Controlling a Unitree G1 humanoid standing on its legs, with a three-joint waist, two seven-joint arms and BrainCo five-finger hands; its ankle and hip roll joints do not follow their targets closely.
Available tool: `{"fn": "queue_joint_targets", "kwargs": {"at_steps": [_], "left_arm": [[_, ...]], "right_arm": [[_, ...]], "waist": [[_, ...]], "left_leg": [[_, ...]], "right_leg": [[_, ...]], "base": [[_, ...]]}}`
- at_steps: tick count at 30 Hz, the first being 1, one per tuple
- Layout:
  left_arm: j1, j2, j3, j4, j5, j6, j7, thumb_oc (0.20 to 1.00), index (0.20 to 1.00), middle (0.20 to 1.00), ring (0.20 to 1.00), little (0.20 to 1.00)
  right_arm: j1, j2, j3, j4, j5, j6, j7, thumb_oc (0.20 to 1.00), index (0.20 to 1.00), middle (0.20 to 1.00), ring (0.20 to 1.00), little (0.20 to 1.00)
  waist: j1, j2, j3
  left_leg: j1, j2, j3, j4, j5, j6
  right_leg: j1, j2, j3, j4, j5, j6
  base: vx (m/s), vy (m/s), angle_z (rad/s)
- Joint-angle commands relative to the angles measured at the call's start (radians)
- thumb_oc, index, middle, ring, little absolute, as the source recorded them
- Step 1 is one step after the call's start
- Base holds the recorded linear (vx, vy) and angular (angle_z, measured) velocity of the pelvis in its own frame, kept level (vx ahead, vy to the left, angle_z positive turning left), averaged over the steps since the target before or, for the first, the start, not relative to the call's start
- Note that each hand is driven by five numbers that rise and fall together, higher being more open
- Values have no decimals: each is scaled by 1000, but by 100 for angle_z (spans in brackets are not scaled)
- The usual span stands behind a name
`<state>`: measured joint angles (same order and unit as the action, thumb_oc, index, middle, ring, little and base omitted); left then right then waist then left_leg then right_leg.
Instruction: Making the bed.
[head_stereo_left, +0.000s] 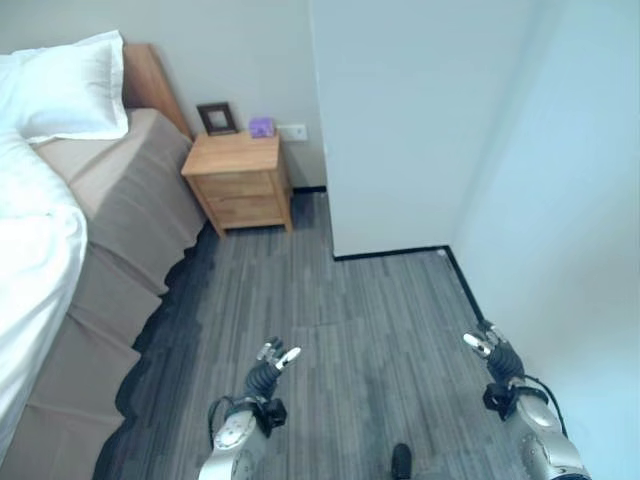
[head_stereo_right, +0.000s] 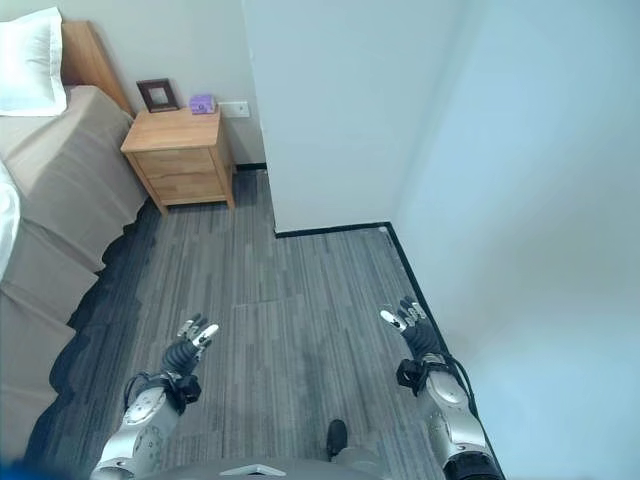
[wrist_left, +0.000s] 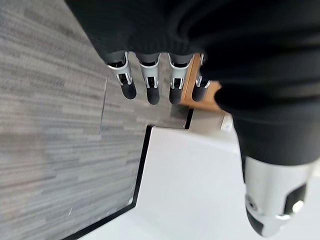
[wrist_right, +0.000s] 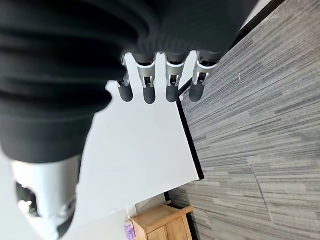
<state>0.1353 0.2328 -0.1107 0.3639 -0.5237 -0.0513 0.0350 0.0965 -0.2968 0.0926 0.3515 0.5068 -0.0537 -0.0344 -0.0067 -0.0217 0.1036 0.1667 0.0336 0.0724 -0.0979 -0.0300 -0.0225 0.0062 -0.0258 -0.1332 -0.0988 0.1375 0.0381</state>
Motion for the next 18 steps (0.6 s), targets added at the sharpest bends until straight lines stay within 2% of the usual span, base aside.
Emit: {"fn": "queue_joint_targets", "kwargs": {"at_steps": [1,8,10,11,12,13,15,16,17,18], "left_arm": [[-60,45,9,-16,48,-53,13,1000,1000,1000,1000,1000],[-102,65,91,5,24,-88,87,1000,1000,1000,1000,1000],[-80,60,111,-13,-1,-83,87,1000,1000,1000,1000,1000],[-76,58,111,-13,-9,-82,82,1000,1000,1000,1000,1000],[-76,58,111,-13,-9,-83,82,1000,1000,1000,1000,1000],[-71,51,103,-25,-17,-75,81,1000,1000,1000,1000,1000],[-72,55,94,-27,-1,-70,76,1000,1000,1000,1000,1000],[-75,61,73,-50,31,-62,54,1000,1000,1000,1000,1000],[-80,62,66,-58,29,-61,44,1000,1000,1000,1000,1000],[-79,61,65,-58,29,-61,44,1000,1000,1000,1000,1000]], "right_arm": [[-15,-17,23,-47,-15,-30,36,1000,1000,1000,1000,1000],[-95,-4,81,-54,14,-47,52,1000,1000,1000,1000,1000],[-76,-4,87,-78,8,-43,71,1000,1000,1000,1000,1000],[-66,-2,86,-82,5,-41,76,1000,1000,1000,1000,1000],[-66,-2,86,-83,5,-41,76,1000,1000,1000,1000,1000],[-29,3,81,-96,-11,-41,82,1000,1000,1000,1000,1000],[-12,4,73,-92,-18,-38,87,1000,1000,1000,1000,1000],[40,8,36,-74,-19,-26,90,1000,1000,1000,1000,1000],[57,13,18,-71,-3,-31,84,1000,1000,1000,1000,1000],[58,12,18,-72,-3,-31,84,1000,1000,1000,1000,1000]], "waist": [[7,-21,-35],[39,-28,-23],[39,-18,-7],[35,-14,-1],[37,-15,-3],[24,0,25],[11,8,34],[-33,15,36],[-52,12,30],[-56,18,34]], "left_leg": [[-26,-4,26,11,11,7],[-31,-28,3,23,-17,29],[-15,-46,-3,28,-44,63],[-10,-47,-8,26,-48,68],[-12,-48,-6,26,-48,69],[25,-55,-3,26,-75,92],[44,-48,-11,25,-81,93],[109,-33,-30,14,-92,77],[129,-31,-37,11,-92,66],[135,-24,-40,11,-96,64]], "right_leg": [[48,-111,-2,97,-95,109],[37,-140,-10,144,-109,123],[-61,-155,31,393,-76,142],[-110,-155,41,468,-35,146],[-115,-156,44,473,-37,147],[-215,-187,43,671,42,154],[-260,-175,46,719,39,154],[-330,-131,43,672,-20,148],[-355,-112,40,584,-28,139],[-345,-108,33,580,-31,138]], "base": [[71,47,19],[116,115,10],[205,257,-2],[109,133,-7],[179,215,11],[131,164,25],[334,119,12],[597,28,-13],[495,-5,-15],[610,-108,14]]}}
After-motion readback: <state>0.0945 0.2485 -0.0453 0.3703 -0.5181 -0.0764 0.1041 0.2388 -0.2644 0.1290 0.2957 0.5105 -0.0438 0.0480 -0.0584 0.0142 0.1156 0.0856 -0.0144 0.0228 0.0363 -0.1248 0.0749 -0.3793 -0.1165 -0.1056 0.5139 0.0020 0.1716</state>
